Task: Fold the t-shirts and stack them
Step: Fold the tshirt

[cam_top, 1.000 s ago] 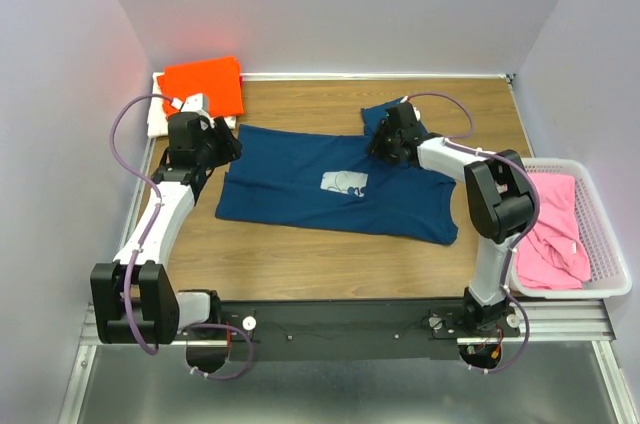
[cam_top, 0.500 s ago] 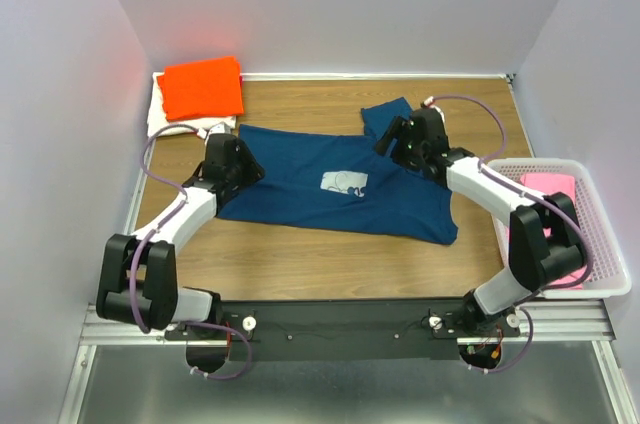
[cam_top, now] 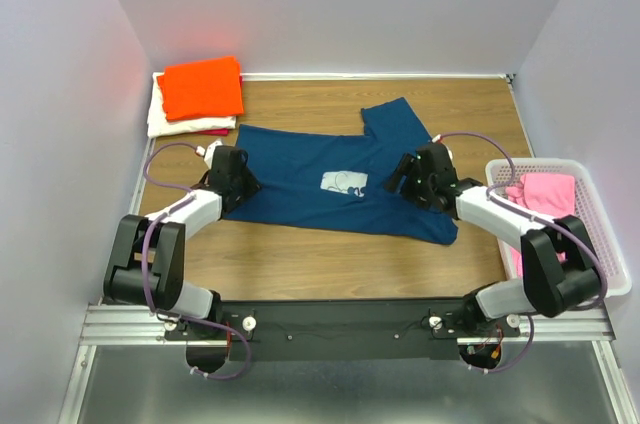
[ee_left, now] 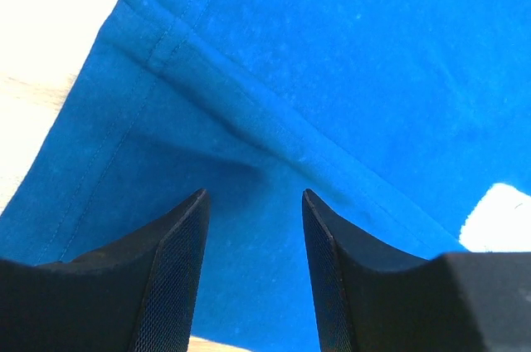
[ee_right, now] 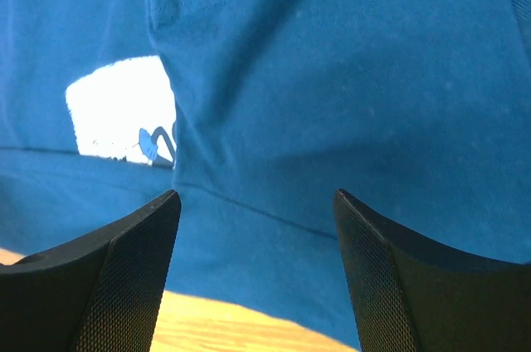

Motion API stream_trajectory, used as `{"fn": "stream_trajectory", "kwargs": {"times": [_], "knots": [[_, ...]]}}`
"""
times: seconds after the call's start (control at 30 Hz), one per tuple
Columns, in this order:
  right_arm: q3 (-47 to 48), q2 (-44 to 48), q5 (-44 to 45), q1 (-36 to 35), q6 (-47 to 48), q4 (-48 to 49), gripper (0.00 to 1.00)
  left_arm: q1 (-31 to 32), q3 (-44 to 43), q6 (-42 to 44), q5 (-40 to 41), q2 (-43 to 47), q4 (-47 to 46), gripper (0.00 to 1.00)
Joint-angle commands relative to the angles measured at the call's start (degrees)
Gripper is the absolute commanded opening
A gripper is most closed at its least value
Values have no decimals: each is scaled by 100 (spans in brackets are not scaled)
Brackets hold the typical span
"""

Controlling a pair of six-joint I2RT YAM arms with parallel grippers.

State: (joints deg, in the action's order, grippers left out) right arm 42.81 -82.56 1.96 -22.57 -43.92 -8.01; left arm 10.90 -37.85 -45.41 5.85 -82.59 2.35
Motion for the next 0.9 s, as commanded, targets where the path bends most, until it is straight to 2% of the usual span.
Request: {"fn": "stream_trajectory", "kwargs": {"times": [0.0,0.27,0.4,0.67,0.87], "knots": [[-229,364,77,-37,-38,-95,80,18,-319,58,303,-161,-130,56],[-387,531,262,-37,33,-201,78,18,-829,41,883,-442,424,54],[-404,531,217,-37,59,-262,77,18,-1198,111,1155,-697,731,48],[-633,619,340,-37,-46,-359,77,18,-1374,58,1129,-1014,846,39],[-686,505,296,-37,-160,-394,77,18,-1550,146,1112,-1146,899,28]]}}
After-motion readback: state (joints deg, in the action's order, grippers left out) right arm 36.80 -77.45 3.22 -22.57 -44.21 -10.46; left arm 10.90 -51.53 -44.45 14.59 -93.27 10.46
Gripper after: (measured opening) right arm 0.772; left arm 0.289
